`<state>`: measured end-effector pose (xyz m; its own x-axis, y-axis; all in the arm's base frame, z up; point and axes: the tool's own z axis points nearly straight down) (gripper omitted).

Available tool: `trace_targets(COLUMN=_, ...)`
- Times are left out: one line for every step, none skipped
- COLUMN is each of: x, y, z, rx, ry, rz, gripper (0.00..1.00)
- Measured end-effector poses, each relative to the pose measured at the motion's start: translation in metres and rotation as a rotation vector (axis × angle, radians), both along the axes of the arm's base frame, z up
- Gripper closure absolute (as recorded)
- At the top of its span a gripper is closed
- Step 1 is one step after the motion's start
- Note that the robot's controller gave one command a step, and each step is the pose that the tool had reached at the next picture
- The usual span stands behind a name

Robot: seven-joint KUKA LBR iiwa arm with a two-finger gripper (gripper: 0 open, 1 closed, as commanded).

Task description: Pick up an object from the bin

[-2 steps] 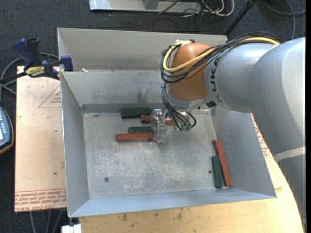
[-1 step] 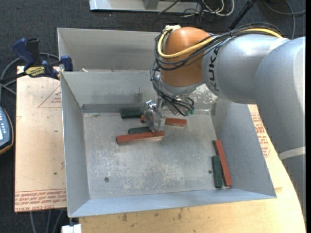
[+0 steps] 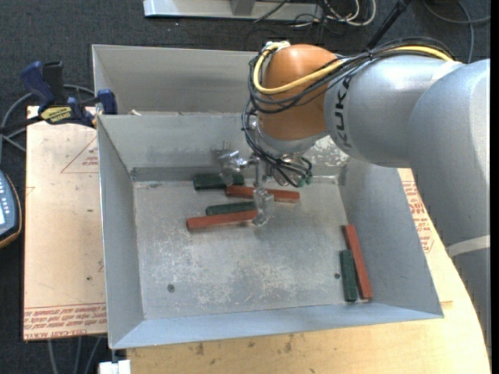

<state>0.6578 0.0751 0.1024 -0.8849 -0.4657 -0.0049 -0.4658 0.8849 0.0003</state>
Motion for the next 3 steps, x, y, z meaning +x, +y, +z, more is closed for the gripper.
trace_targets(x=-0.001, y=-0.007, z=-0.032, rx=0.002, ry=-0.002, rz=0.015, gripper=0.00)
trace_targets(x=0.001, y=-0.007, z=-0.028, rx=0.002, ry=-0.002, rz=0.015, gripper=1.00)
trace_targets(x=-0.003, y=0.012, z=0.080, rx=-0.002, ry=-0.005, rz=0.473, gripper=1.00)
